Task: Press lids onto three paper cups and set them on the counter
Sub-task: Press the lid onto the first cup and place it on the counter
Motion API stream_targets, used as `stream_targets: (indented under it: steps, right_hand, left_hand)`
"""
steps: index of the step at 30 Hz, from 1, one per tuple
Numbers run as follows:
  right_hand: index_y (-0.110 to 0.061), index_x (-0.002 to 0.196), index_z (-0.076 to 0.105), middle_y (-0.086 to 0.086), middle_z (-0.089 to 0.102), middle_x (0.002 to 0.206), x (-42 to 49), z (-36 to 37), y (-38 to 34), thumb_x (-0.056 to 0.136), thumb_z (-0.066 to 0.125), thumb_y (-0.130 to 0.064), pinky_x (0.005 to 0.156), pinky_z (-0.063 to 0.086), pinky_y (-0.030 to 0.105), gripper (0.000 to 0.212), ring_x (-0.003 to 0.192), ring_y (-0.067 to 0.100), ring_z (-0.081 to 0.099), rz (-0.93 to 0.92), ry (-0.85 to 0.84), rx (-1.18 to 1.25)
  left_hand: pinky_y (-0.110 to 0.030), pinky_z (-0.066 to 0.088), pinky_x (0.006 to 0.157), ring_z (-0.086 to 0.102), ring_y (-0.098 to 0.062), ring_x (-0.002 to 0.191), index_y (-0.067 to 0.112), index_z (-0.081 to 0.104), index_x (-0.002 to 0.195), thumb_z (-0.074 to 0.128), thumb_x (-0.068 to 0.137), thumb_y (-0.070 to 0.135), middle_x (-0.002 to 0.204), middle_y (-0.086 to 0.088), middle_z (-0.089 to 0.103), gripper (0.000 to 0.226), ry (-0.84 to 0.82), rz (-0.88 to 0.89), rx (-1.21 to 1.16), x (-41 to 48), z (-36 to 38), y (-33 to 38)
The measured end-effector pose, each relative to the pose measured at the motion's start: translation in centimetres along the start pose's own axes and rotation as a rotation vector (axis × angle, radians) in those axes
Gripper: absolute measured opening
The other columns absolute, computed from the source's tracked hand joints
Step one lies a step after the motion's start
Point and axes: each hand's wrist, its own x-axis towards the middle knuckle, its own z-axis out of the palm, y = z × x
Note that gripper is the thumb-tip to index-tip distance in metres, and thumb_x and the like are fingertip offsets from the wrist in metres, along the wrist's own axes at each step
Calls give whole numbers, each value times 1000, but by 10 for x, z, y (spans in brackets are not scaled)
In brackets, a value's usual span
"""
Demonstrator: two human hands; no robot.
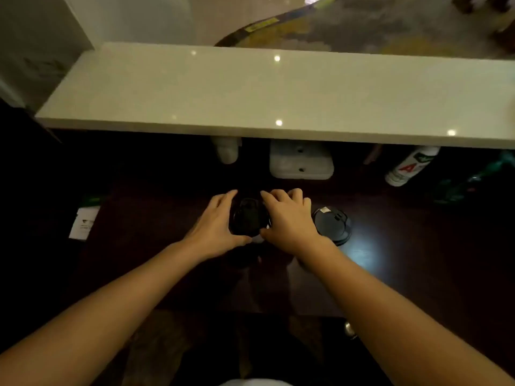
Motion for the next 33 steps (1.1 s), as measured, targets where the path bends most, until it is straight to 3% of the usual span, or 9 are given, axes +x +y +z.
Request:
stream_targets:
  steps: [4, 13, 16, 19, 21, 24, 27, 30, 33]
  right_hand:
    - [-18, 153, 35, 4, 48, 149, 22, -3, 3, 82, 73, -44, 96, 32, 47, 85, 128, 37, 36, -92, -130, -103]
    - [-15, 150, 40, 5, 50, 147, 44, 11, -10, 81, 77, -44, 100, 35, 44, 83, 126, 35, 39, -180, -165, 27]
    - [-12, 154, 39, 8, 45, 152, 49, 21, -26, 79, 82, -32, 111, 38, 42, 89, 133, 35, 43, -146, -194, 273]
    - [-11, 153, 42, 8, 48, 151, 51, 34, -41, 78, 85, -18, 114, 41, 38, 86, 136, 27, 48, -40, -168, 580]
    - [-20, 152, 44, 3, 52, 147, 50, 42, -46, 80, 84, -12, 109, 47, 35, 83, 130, 21, 53, 21, -157, 770]
    - [-25, 148, 49, -15, 57, 126, 44, 51, -52, 84, 76, 1, 85, 52, 11, 73, 109, 4, 59, 90, -202, 1059]
    - [-23, 141, 57, -11, 66, 123, 41, 70, -49, 86, 66, 9, 94, 57, 26, 65, 114, 14, 65, 165, -174, 1291]
    - [-29, 132, 65, -1, 75, 114, 38, 77, -47, 92, 54, 3, 81, 58, 29, 52, 99, 15, 72, 334, -182, 1516]
    - [-31, 134, 65, -1, 73, 124, 38, 78, -47, 103, 49, -17, 102, 54, 39, 37, 117, 21, 68, 385, -167, 1558]
  left_hand:
    - [-35, 37, 109, 34, -19, 140, 28, 18, 153, 87, 64, 39, 154, 2, 29, 112, -56, 20, -8, 16, 3, -1]
    - [-21, 36, 97, 41, -12, 127, 19, 31, 149, 85, 64, 44, 140, 6, 36, 104, 15, 77, 2, 16, -10, -29]
    - [-22, 36, 99, 42, -14, 128, 17, 33, 149, 87, 65, 39, 140, 3, 38, 102, 57, 11, -92, 8, -15, -49]
    - [-33, 43, 103, 46, -19, 126, 19, 37, 146, 88, 65, 34, 139, -1, 41, 97, 148, -70, -199, 4, -13, -68]
    - [-36, 48, 99, 52, -21, 120, 21, 40, 144, 89, 64, 32, 139, -2, 43, 94, 214, -133, -289, 1, -8, -79]
    - [-17, 49, 81, 56, -15, 107, 24, 45, 141, 90, 62, 28, 136, 3, 42, 91, 312, -189, -432, -5, 2, -85]
    - [-26, 54, 87, 55, -13, 111, 28, 49, 134, 91, 54, 31, 130, 10, 41, 90, 392, -151, -474, -7, 11, -86]
    - [-34, 58, 86, 56, -12, 111, 42, 49, 124, 88, 51, 38, 129, 13, 43, 83, 339, -138, -554, -7, 18, -89]
    - [-34, 58, 80, 60, -15, 106, 42, 54, 110, 76, 72, 43, 121, 10, 56, 45, 304, -173, -871, -8, 20, -83]
